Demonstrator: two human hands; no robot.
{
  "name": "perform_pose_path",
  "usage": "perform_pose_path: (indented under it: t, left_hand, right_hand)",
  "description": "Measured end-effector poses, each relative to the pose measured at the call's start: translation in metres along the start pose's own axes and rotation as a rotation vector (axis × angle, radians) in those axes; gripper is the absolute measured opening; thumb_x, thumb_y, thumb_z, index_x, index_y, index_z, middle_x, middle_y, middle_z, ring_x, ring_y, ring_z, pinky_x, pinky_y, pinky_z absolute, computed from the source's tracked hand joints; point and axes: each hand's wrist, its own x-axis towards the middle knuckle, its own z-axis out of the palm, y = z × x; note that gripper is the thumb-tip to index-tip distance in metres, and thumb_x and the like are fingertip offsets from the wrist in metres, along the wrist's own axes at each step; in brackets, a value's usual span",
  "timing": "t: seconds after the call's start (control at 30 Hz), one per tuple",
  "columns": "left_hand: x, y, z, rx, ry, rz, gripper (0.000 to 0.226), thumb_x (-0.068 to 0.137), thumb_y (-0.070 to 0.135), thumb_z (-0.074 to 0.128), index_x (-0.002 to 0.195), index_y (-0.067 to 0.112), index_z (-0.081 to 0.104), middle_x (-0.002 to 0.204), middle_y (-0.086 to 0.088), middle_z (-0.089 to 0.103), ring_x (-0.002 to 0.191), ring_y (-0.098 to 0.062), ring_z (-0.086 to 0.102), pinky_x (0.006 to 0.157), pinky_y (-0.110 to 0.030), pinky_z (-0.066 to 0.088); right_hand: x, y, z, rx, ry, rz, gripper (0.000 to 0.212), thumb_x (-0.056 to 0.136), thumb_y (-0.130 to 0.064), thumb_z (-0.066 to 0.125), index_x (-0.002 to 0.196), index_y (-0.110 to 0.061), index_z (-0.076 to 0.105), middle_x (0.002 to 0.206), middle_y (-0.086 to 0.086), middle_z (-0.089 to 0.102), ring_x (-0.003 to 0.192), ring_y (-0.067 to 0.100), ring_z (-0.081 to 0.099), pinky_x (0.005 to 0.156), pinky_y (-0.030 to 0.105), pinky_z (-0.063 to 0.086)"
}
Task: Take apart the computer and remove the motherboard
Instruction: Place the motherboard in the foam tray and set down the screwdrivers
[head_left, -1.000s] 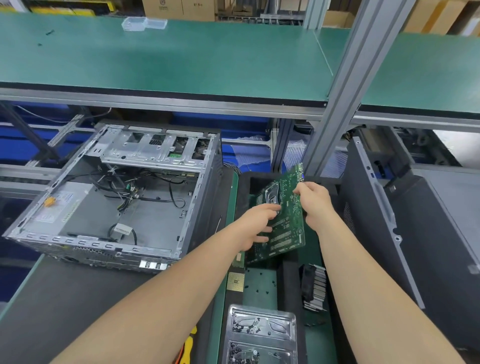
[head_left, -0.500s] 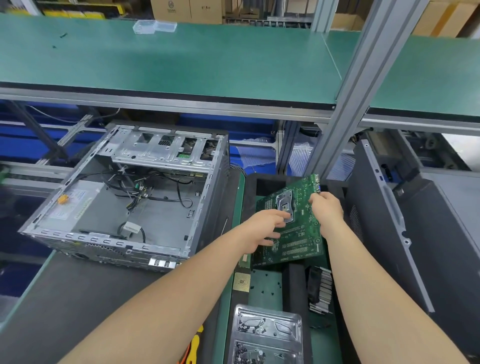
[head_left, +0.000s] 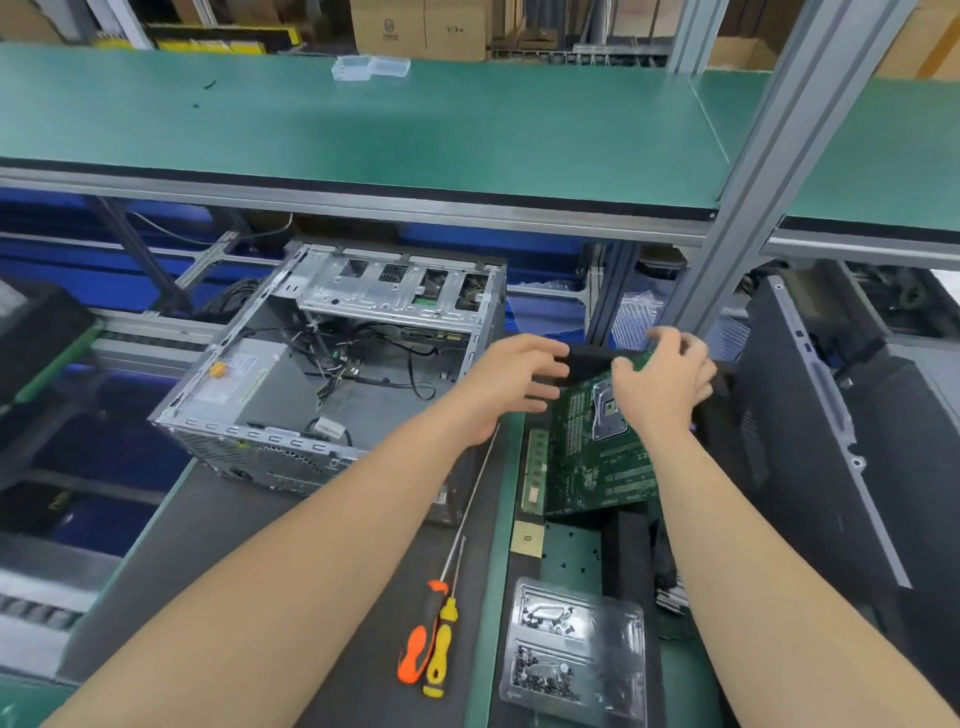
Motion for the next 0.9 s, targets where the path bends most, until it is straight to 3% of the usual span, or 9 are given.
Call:
perform_pose_path:
  t: [0.13, 0.3, 0.4, 0.53, 0.63, 0.73, 0.77, 0.83, 0.9]
  left_hand:
    - [-0.034, 0.002, -0.042, -0.091, -0.065, 0.045, 0.025, 0.106, 0.019, 0.049, 0.122, 0.014, 0.068, 0.112, -0.014, 0.076, 0.095, -0.033, 0.076, 0.075, -0.039, 0.063]
    - [-0.072, -0.032, -0.089, -0.181, -0.304, 0.052, 0.027, 0.106, 0.021, 0.052, 0.125, 0.009, 0.067, 0.115, -0.020, 0.073, 0.095, -0.038, 0.073, 0.070, -0.038, 0.060]
    - [-0.094, -0.054, -0.120, -0.191, -0.383, 0.053, 0.027, 0.105, 0.024, 0.055, 0.125, 0.011, 0.067, 0.115, -0.020, 0.073, 0.096, -0.038, 0.073, 0.068, -0.038, 0.060]
    - [-0.115, -0.076, -0.170, 0.020, -0.210, 0.147, 0.020, 0.104, 0.020, 0.056, 0.116, 0.017, 0.071, 0.106, -0.011, 0.077, 0.087, -0.031, 0.074, 0.065, -0.036, 0.060]
    - [-0.124, -0.090, -0.202, 0.121, -0.073, 0.212, 0.018, 0.100, 0.014, 0.059, 0.109, 0.021, 0.072, 0.098, -0.005, 0.078, 0.078, -0.023, 0.072, 0.065, -0.036, 0.061]
    - [-0.132, -0.107, -0.211, 0.192, -0.031, 0.246, 0.018, 0.095, 0.011, 0.061, 0.103, 0.022, 0.073, 0.093, -0.004, 0.078, 0.074, -0.025, 0.074, 0.062, -0.037, 0.058]
    - [-0.135, -0.112, -0.208, 0.199, -0.063, 0.245, 0.019, 0.095, 0.010, 0.060, 0.102, 0.021, 0.073, 0.091, -0.004, 0.078, 0.074, -0.027, 0.075, 0.059, -0.036, 0.057]
    - [-0.139, -0.124, -0.200, 0.273, -0.162, 0.240, 0.020, 0.096, 0.009, 0.057, 0.100, 0.020, 0.073, 0.089, -0.002, 0.079, 0.073, -0.027, 0.076, 0.056, -0.033, 0.057]
    - [-0.141, -0.135, -0.190, 0.396, -0.238, 0.228, 0.020, 0.097, 0.013, 0.057, 0.099, 0.024, 0.073, 0.089, 0.003, 0.079, 0.073, -0.021, 0.076, 0.059, -0.032, 0.059]
  right_hand:
    - [-0.036, -0.034, 0.009, 0.060, -0.056, -0.078, 0.026, 0.090, -0.026, 0.064, 0.114, -0.022, 0.056, 0.131, 0.012, 0.048, 0.125, 0.035, 0.040, 0.106, 0.047, 0.033]
    - [-0.094, -0.059, 0.026, 0.132, -0.236, -0.069, 0.018, 0.091, -0.024, 0.064, 0.107, -0.014, 0.064, 0.106, 0.008, 0.065, 0.103, 0.028, 0.060, 0.083, 0.036, 0.046]
    - [-0.130, -0.065, 0.032, 0.164, -0.283, 0.017, 0.016, 0.092, -0.029, 0.062, 0.104, -0.018, 0.067, 0.100, -0.001, 0.067, 0.103, 0.024, 0.062, 0.084, 0.033, 0.047]
    - [-0.169, -0.073, 0.035, 0.113, -0.305, 0.037, 0.012, 0.092, -0.031, 0.058, 0.096, -0.024, 0.066, 0.100, -0.001, 0.070, 0.101, 0.025, 0.063, 0.082, 0.033, 0.048]
    - [-0.197, -0.072, 0.033, -0.012, -0.381, 0.117, 0.014, 0.087, -0.028, 0.055, 0.091, -0.016, 0.061, 0.093, 0.012, 0.074, 0.081, 0.030, 0.074, 0.074, 0.032, 0.059]
    - [-0.231, -0.072, 0.030, -0.259, -0.658, 0.225, 0.026, 0.089, -0.032, 0.062, 0.096, -0.009, 0.054, 0.087, 0.014, 0.068, 0.050, 0.023, 0.068, 0.043, 0.018, 0.049]
    - [-0.241, -0.073, 0.032, -0.334, -0.756, 0.258, 0.036, 0.088, -0.037, 0.067, 0.101, -0.007, 0.052, 0.087, 0.013, 0.065, 0.053, 0.025, 0.069, 0.047, 0.021, 0.053]
    - [-0.260, -0.075, 0.039, -0.454, -0.895, 0.309, 0.065, 0.085, -0.051, 0.074, 0.119, -0.004, 0.046, 0.095, 0.015, 0.064, 0.070, 0.034, 0.075, 0.069, 0.038, 0.064]
    - [-0.274, -0.074, 0.050, -0.534, -0.918, 0.324, 0.097, 0.081, -0.061, 0.076, 0.142, -0.004, 0.026, 0.115, 0.020, 0.064, 0.080, 0.037, 0.074, 0.079, 0.045, 0.063]
